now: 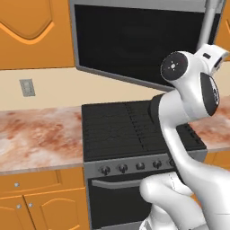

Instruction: Pick the lemon from the sink and place it in the bowl. Then pick the bowl and place it in the microwave. Then close the microwave door and press the start button.

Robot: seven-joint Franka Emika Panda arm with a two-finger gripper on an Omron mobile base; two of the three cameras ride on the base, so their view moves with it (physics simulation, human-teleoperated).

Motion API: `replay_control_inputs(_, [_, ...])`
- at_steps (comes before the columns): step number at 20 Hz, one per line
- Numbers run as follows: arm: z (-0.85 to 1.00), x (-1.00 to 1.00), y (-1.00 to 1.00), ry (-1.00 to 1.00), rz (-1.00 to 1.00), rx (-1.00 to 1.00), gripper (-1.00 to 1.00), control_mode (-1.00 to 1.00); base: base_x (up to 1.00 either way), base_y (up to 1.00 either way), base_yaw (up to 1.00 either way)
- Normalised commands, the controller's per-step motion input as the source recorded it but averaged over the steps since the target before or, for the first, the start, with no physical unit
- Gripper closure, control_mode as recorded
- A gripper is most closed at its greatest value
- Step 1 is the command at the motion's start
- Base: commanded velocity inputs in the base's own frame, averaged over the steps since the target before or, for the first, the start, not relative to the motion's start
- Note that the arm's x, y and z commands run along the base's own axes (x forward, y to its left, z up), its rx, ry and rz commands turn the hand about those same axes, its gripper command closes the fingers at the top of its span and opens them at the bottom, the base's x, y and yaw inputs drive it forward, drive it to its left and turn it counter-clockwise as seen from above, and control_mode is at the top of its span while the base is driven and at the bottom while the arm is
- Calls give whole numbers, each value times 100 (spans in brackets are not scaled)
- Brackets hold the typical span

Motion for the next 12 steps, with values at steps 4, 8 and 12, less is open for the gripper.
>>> replay_control_inputs(4, [0, 94, -33, -1, 15, 0, -100, -100, 0, 0, 0])
replay_control_inputs(8, [2, 100, -28, 0, 12, 0, -100, -100, 0, 0, 0])
replay_control_inputs(12, [8, 100, -12, 0, 9, -2, -100, -100, 0, 0, 0])
